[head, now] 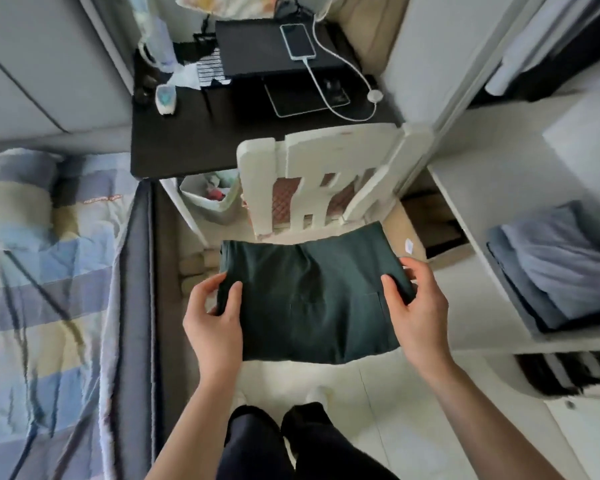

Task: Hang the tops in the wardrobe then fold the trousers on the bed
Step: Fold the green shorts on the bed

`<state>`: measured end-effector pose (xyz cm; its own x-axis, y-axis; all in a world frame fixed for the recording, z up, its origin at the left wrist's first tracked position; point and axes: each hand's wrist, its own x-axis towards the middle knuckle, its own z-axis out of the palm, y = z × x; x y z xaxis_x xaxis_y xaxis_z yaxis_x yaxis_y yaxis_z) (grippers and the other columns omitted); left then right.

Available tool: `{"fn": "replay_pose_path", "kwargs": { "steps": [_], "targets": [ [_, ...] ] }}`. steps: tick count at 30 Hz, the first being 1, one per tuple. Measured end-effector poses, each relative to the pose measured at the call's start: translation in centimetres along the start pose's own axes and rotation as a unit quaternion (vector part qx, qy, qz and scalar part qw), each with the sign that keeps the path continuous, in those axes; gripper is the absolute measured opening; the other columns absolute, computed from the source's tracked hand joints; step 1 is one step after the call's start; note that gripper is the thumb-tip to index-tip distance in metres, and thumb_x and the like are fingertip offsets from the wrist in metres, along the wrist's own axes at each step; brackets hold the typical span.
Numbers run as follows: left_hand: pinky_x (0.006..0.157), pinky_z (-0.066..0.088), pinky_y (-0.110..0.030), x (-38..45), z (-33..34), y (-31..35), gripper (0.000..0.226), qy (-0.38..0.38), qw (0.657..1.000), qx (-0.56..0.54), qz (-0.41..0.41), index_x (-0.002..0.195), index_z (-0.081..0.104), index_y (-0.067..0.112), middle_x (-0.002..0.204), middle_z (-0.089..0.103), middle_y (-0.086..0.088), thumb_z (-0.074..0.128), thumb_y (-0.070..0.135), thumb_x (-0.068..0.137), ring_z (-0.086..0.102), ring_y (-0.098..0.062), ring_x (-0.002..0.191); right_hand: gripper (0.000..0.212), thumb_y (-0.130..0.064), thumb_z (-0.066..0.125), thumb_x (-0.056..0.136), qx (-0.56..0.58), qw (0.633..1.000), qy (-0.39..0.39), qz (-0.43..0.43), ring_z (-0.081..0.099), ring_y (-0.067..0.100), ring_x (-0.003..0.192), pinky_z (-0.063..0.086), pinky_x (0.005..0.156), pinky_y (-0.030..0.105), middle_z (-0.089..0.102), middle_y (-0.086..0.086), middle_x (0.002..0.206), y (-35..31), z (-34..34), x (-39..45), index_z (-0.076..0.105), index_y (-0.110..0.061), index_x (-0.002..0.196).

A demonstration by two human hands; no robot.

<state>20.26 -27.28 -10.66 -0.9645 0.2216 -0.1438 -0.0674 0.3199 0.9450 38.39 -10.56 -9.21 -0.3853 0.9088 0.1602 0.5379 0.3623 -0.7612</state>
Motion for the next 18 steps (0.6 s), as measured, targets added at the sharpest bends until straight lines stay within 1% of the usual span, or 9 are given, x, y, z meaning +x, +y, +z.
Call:
{"fn": "replay_pose_path", "kwargs": {
  "steps": [4,5,7,8,10,12,14,16,18],
  "targets": [
    [0.080,0.043,-0.008,-0.3,6.7,2.4,0.019,-0.082,0.997,0.001,-0.007,0.107,0.065,0.028,0.103,0.059,0.022,0.070,0.023,0.089,0.053,0.023,0.086,0.029,-0.020,0.066,0.089,-0.013,0.997,0.060,0.048,0.061,0.015,0.089,0.045,0.076,0.015,0.066,0.001,0.104,3.3,-3.9,2.3,0.057,-0.011,0.115],
    [0.081,0.045,-0.011,-0.2,8.7,3.1,0.022,-0.110,0.994,-0.002,-0.011,0.108,0.065,0.027,0.104,0.060,0.020,0.071,0.023,0.088,0.055,0.021,0.086,0.029,-0.019,0.066,0.088,-0.020,0.995,0.080,0.062,0.061,0.016,0.089,0.044,0.076,0.014,0.066,0.002,0.104,4.2,-4.9,3.1,0.058,-0.010,0.115],
    [0.076,0.050,-0.015,0.0,12.0,4.2,0.031,-0.171,0.985,-0.012,-0.029,0.114,0.064,0.028,0.108,0.061,0.020,0.074,0.026,0.085,0.063,0.006,0.087,0.028,-0.018,0.065,0.088,-0.027,0.989,0.108,0.098,0.059,0.015,0.089,0.039,0.073,0.008,0.065,0.002,0.102,5.6,-6.3,4.4,0.058,-0.009,0.114],
    [0.072,0.052,-0.014,0.2,13.5,4.8,0.035,-0.204,0.978,-0.013,-0.032,0.116,0.064,0.029,0.108,0.060,0.022,0.076,0.027,0.083,0.065,-0.001,0.087,0.027,-0.019,0.065,0.089,-0.026,0.985,0.119,0.125,0.057,0.013,0.088,0.037,0.072,0.006,0.063,0.000,0.101,6.3,-6.8,4.9,0.058,-0.010,0.114],
    [0.066,0.052,-0.011,0.9,17.0,6.1,0.043,-0.272,0.962,0.013,-0.024,0.121,0.062,0.030,0.111,0.058,0.021,0.078,0.027,0.081,0.064,-0.005,0.091,0.026,-0.019,0.065,0.089,-0.024,0.973,0.159,0.166,0.055,0.011,0.086,0.039,0.072,0.006,0.060,-0.005,0.096,7.8,-8.1,6.1,0.058,-0.012,0.112],
    [0.077,0.055,-0.018,1.9,20.4,6.8,0.050,-0.325,0.945,0.039,-0.011,0.125,0.060,0.033,0.118,0.057,0.016,0.080,0.028,0.079,0.063,-0.008,0.098,0.024,-0.019,0.066,0.088,-0.018,0.962,0.191,0.193,0.057,0.013,0.085,0.046,0.075,0.018,0.060,-0.008,0.092,9.3,-8.7,7.3,0.058,-0.015,0.110],
    [0.085,0.058,-0.033,3.2,23.4,7.5,0.055,-0.376,0.925,0.060,-0.006,0.128,0.058,0.037,0.124,0.056,0.013,0.080,0.028,0.079,0.065,-0.011,0.098,0.024,-0.022,0.066,0.088,-0.005,0.948,0.213,0.236,0.058,0.014,0.088,0.046,0.077,0.027,0.060,-0.011,0.093,10.4,-9.1,8.3,0.057,-0.018,0.110],
    [0.085,0.058,-0.039,4.8,27.2,8.4,0.057,-0.434,0.897,0.083,0.005,0.130,0.056,0.041,0.127,0.056,0.010,0.079,0.025,0.081,0.066,-0.014,0.096,0.026,-0.022,0.066,0.088,0.015,0.924,0.248,0.292,0.057,0.014,0.092,0.043,0.079,0.027,0.060,-0.009,0.097,11.6,-9.7,9.8,0.057,-0.019,0.113],
    [0.090,0.056,-0.038,5.9,30.8,9.4,0.057,-0.474,0.873,0.112,0.026,0.134,0.055,0.039,0.129,0.054,0.007,0.075,0.020,0.084,0.062,-0.012,0.098,0.028,-0.020,0.066,0.088,0.027,0.900,0.277,0.334,0.057,0.015,0.094,0.042,0.080,0.027,0.061,-0.003,0.101,12.5,-10.2,11.1,0.057,-0.015,0.114]
  ]
}}
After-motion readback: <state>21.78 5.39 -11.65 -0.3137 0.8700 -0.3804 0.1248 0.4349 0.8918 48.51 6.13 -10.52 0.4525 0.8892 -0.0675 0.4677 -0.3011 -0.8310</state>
